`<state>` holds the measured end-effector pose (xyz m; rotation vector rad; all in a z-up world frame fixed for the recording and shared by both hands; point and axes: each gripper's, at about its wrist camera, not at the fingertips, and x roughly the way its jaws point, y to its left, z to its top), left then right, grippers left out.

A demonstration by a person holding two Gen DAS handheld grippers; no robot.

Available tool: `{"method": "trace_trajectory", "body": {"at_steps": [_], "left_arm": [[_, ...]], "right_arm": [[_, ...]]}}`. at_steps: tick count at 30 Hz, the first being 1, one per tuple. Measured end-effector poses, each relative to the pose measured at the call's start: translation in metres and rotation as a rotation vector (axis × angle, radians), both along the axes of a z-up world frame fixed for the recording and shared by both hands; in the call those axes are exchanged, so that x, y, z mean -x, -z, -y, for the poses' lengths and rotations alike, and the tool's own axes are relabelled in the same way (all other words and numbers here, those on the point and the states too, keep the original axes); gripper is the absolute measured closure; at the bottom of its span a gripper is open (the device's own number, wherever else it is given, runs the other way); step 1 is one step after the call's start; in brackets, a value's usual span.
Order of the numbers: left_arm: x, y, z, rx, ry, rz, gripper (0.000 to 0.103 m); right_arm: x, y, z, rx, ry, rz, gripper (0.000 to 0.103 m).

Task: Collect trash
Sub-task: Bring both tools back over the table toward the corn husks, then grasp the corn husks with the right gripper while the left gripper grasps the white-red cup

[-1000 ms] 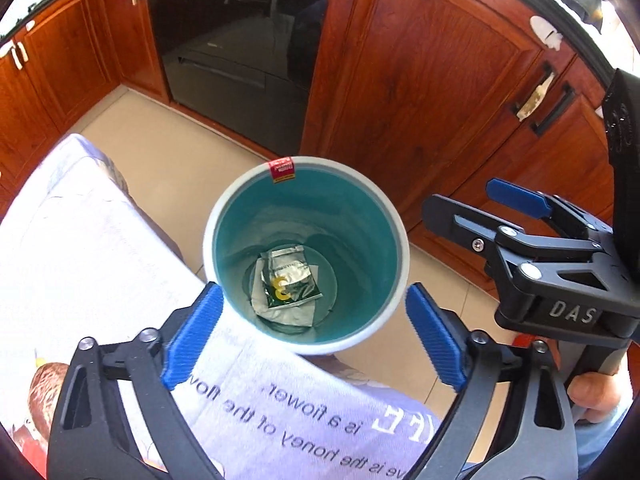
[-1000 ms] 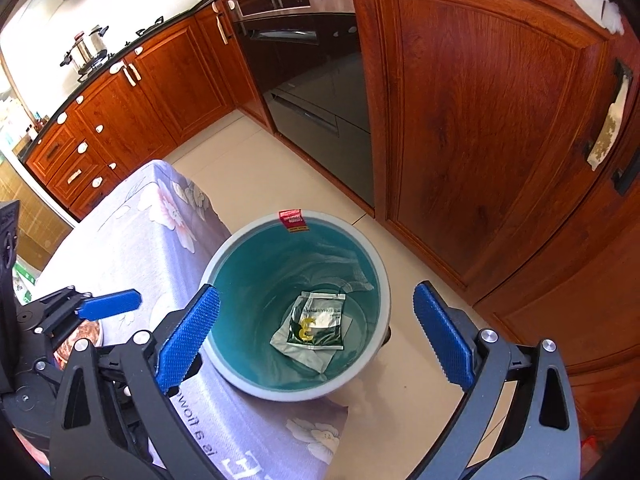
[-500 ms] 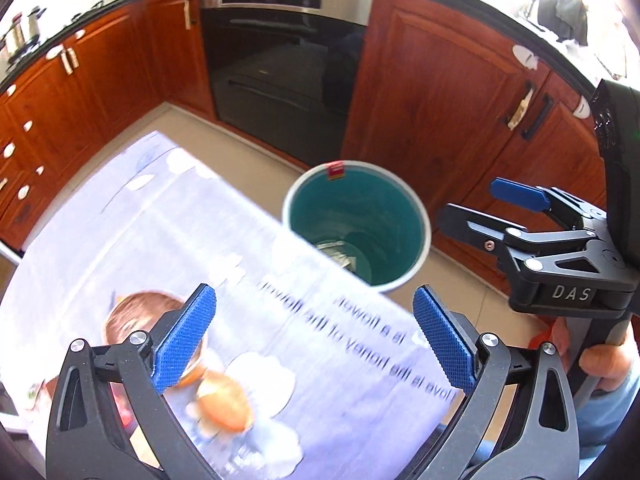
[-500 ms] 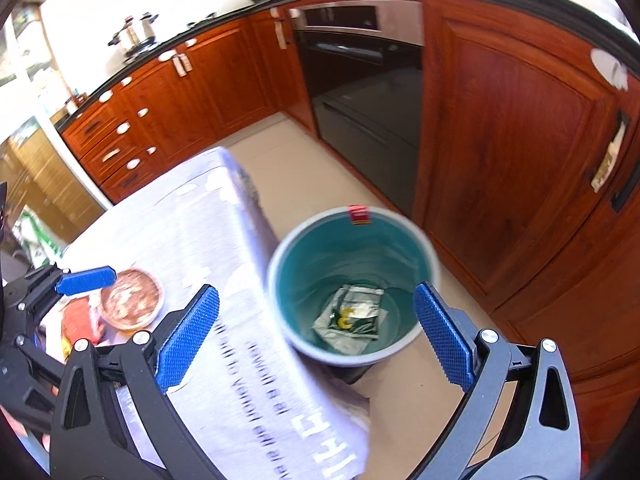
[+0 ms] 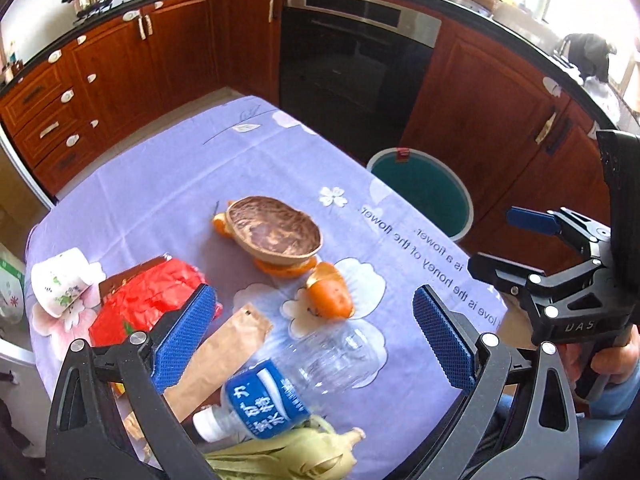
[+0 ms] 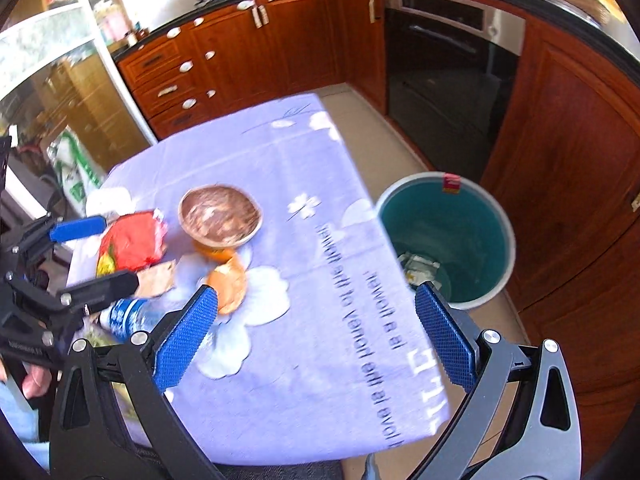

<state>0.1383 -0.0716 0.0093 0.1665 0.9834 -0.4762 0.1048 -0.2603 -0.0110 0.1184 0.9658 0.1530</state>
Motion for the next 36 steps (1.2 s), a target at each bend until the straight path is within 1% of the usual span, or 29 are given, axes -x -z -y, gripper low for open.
{"method": "trace_trajectory", "body": {"at_steps": [5, 13, 16, 20, 24, 27, 29, 30, 31, 32, 34, 36], "left_arm": [[0.019, 0.007, -0.045, 0.009, -0.063, -0.009, 0.004], [0.054, 0.024, -0.117, 0.026, -0.187, -0.040, 0.004], [0.071, 0.033, -0.137, 0.012, -0.218, -0.042, 0.004], [0.089, 0.053, -0.160, -0.025, -0.250, -0.070, 0.004], [0.104, 0.075, -0.180, -0.039, -0.287, -0.105, 0.004], [0.113, 0.090, -0.191, -0.048, -0.306, -0.131, 0.004], [0.118, 0.097, -0.195, -0.048, -0.314, -0.143, 0.004], [0.120, 0.100, -0.197, -0.048, -0.318, -0.147, 0.004], [0.121, 0.103, -0.198, -0.047, -0.320, -0.151, 0.004], [0.123, 0.105, -0.199, -0.045, -0.323, -0.155, 0.004], [0.125, 0.110, -0.202, -0.034, -0.329, -0.163, 0.004], [0.127, 0.113, -0.203, -0.026, -0.332, -0.164, 0.004]], "right_arm": [[0.016, 0.013, -0.040, -0.027, -0.081, -0.055, 0.008], [0.039, 0.039, -0.122, -0.079, -0.305, -0.173, 0.008], [0.045, 0.048, -0.146, -0.064, -0.375, -0.200, 0.008], [0.044, 0.065, -0.164, -0.025, -0.405, -0.229, 0.008], [0.039, 0.078, -0.171, -0.038, -0.421, -0.265, 0.008], [0.036, 0.085, -0.173, -0.068, -0.424, -0.300, 0.009], [0.035, 0.087, -0.176, -0.077, -0.430, -0.307, 0.020], [0.036, 0.089, -0.178, -0.069, -0.436, -0.312, 0.030], [0.038, 0.089, -0.179, -0.045, -0.436, -0.305, 0.036], [0.039, 0.089, -0.180, -0.021, -0.437, -0.294, 0.039], [0.043, 0.087, -0.180, 0.005, -0.441, -0.275, 0.049], [0.045, 0.084, -0.181, 0.019, -0.446, -0.263, 0.053]]}}
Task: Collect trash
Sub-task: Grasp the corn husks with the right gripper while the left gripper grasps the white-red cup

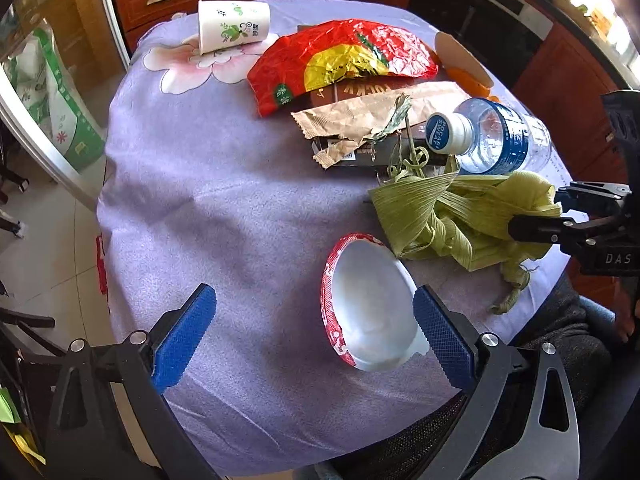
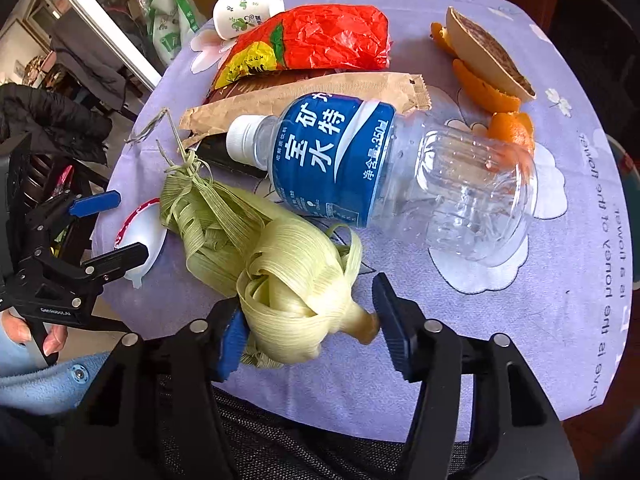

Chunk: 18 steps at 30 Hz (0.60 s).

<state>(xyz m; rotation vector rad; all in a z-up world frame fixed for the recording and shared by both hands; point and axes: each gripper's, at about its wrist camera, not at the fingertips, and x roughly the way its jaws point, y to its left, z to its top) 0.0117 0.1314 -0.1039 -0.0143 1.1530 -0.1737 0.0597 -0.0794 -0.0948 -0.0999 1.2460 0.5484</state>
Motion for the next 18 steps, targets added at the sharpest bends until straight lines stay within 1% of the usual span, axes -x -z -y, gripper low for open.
{"method": "trace_trajectory", "body": {"at_steps": [4, 6, 10, 13, 16, 17, 18], "left_arm": [[0.004, 0.002, 0.000, 0.016, -0.002, 0.005, 0.005], [0.007, 0.002, 0.002, 0.013, 0.002, 0.007, 0.009], [0.013, 0.003, 0.003, 0.005, 0.008, -0.003, 0.014], [0.017, 0.003, 0.003, 0.005, 0.006, -0.007, 0.022], [0.019, 0.001, 0.001, 0.018, -0.004, -0.009, 0.032], [0.019, 0.001, 0.001, 0.023, -0.005, -0.011, 0.038], [0.020, 0.001, 0.003, 0.026, -0.005, -0.013, 0.047]], "right_arm": [[0.008, -0.015, -0.002, 0.011, -0.032, 0.046, 0.057], [0.009, -0.026, -0.004, -0.003, -0.044, 0.067, 0.057], [0.011, -0.051, -0.002, -0.036, -0.034, 0.127, 0.057], [0.005, -0.065, 0.005, -0.058, 0.004, 0.161, 0.057], [0.000, -0.072, 0.011, -0.077, 0.038, 0.178, 0.057], [-0.002, -0.073, 0.011, -0.081, 0.047, 0.181, 0.057], [-0.003, -0.074, 0.014, -0.085, 0.055, 0.181, 0.057]]}}
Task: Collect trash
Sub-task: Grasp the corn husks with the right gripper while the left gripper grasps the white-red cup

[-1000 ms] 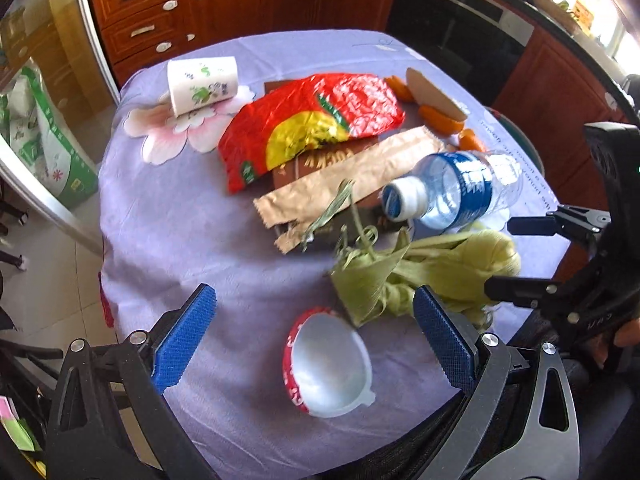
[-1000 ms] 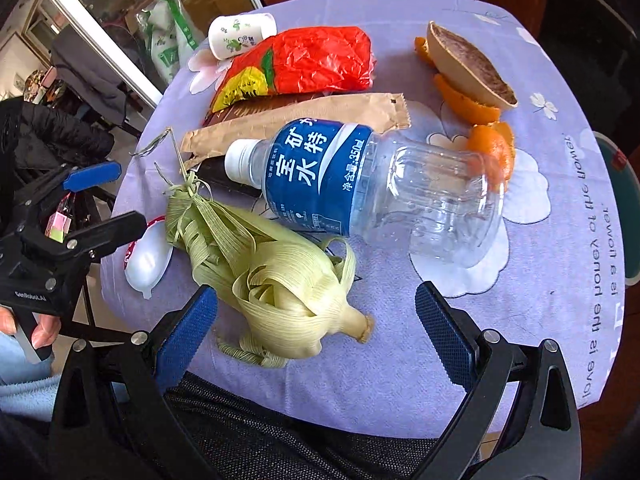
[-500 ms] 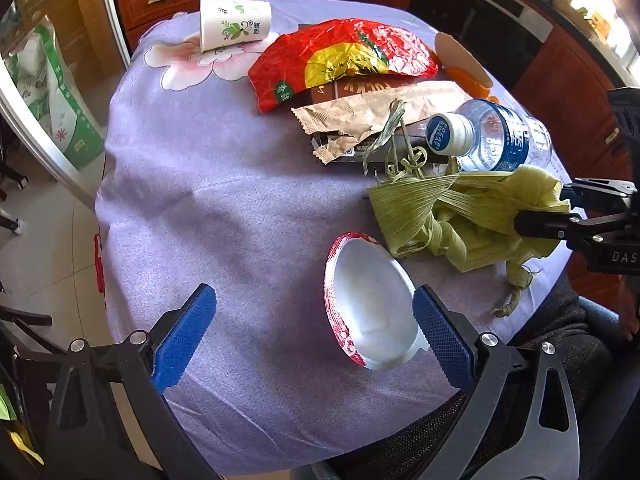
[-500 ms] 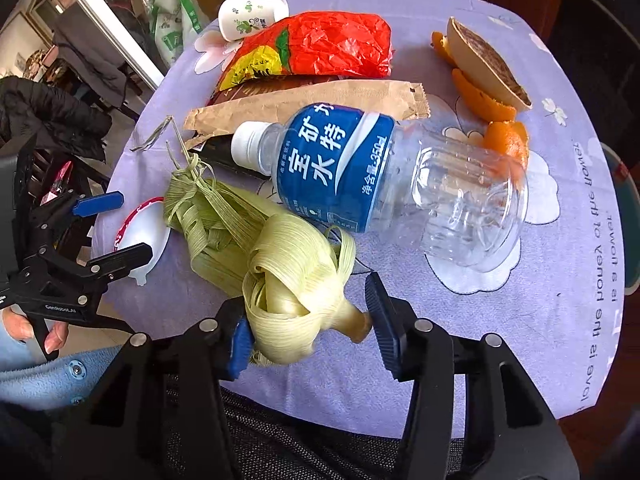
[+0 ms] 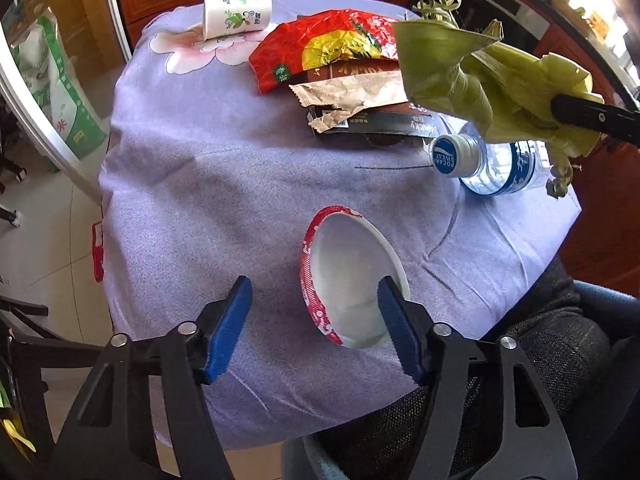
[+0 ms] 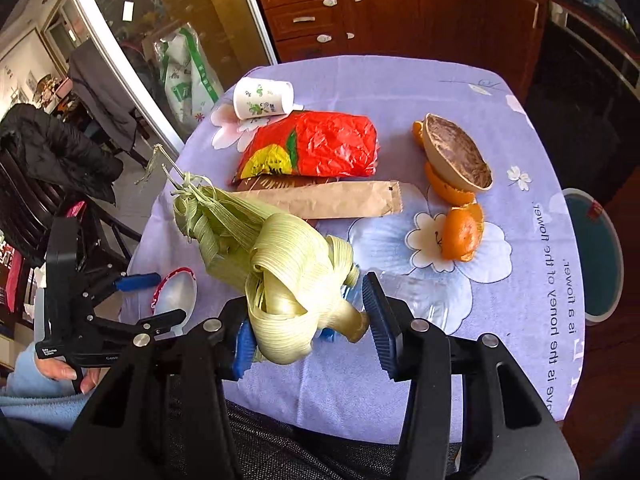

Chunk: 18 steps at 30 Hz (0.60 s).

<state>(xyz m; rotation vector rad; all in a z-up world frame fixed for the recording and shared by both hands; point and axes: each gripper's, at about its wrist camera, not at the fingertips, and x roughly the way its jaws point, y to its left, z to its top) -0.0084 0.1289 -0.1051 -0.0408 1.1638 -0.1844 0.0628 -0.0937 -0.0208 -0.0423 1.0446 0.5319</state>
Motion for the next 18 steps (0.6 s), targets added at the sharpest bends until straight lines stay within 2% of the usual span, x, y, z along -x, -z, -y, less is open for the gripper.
{"method": "trace_trajectory", "body": {"at_steps": [4, 6, 8, 11, 18], "left_arm": [[0.001, -0.001, 0.008, -0.025, 0.013, 0.002, 0.073], [0.001, -0.001, 0.012, -0.033, 0.014, 0.002, 0.092], [0.002, -0.005, 0.014, -0.042, 0.009, 0.023, 0.097], [0.000, -0.015, 0.014, -0.077, -0.018, 0.058, 0.098], [-0.014, -0.056, 0.005, -0.075, -0.057, 0.145, 0.098]], "right_arm": [[-0.002, -0.003, 0.010, -0.011, 0.025, 0.007, 0.057], [-0.001, -0.002, 0.012, -0.015, 0.033, 0.008, 0.057], [-0.001, -0.002, 0.015, -0.018, 0.039, 0.009, 0.057], [-0.002, -0.004, 0.021, -0.025, 0.054, 0.015, 0.057], [-0.006, -0.013, 0.038, -0.057, 0.098, 0.035, 0.057]]}}
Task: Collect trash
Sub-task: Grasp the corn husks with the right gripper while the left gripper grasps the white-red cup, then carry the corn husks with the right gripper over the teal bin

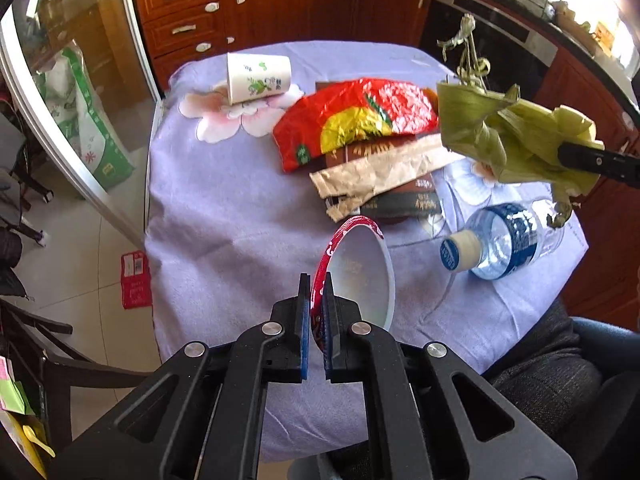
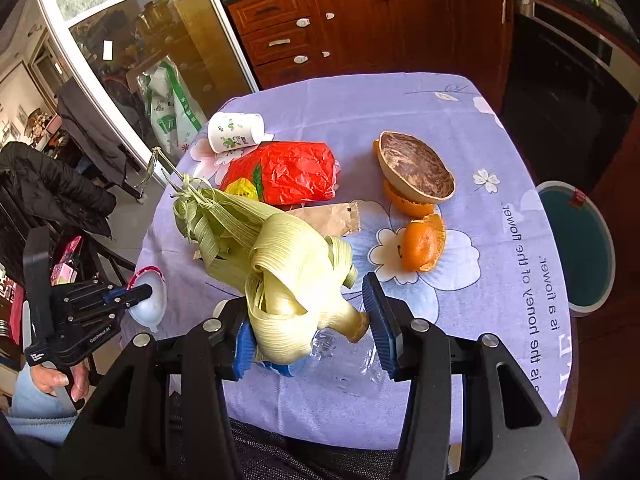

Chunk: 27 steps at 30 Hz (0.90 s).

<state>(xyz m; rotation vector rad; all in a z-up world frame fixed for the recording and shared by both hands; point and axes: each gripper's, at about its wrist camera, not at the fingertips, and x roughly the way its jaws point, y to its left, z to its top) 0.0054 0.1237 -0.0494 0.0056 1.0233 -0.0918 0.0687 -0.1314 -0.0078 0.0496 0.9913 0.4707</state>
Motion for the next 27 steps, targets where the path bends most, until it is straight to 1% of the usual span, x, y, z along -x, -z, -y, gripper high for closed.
{"method": "trace_trajectory", "body": {"at_steps": [3, 6, 11, 15, 19, 22, 27], "left_arm": [[-0.010, -0.020, 0.009, 0.018, 0.021, 0.039, 0.097], [-0.023, -0.036, 0.027, 0.031, 0.060, 0.069, 0.097], [-0.048, -0.057, 0.074, 0.061, 0.155, 0.105, 0.097], [-0.066, -0.071, 0.125, 0.061, 0.257, 0.129, 0.097], [-0.085, -0.077, 0.174, 0.056, 0.346, 0.126, 0.097], [-0.101, -0.077, 0.210, 0.049, 0.407, 0.116, 0.097], [-0.129, -0.073, 0.262, 0.045, 0.474, 0.081, 0.097]], "right_arm": [[-0.002, -0.005, 0.012, -0.016, 0.029, 0.012, 0.057], [-0.006, -0.014, 0.028, -0.030, 0.069, 0.031, 0.057], [-0.011, -0.030, 0.071, -0.058, 0.167, 0.072, 0.057], [-0.014, -0.042, 0.112, -0.075, 0.259, 0.104, 0.057], [-0.016, -0.049, 0.157, -0.075, 0.355, 0.136, 0.057], [-0.019, -0.049, 0.192, -0.076, 0.438, 0.150, 0.056], [-0.033, -0.034, 0.251, -0.071, 0.575, 0.128, 0.056]]}}
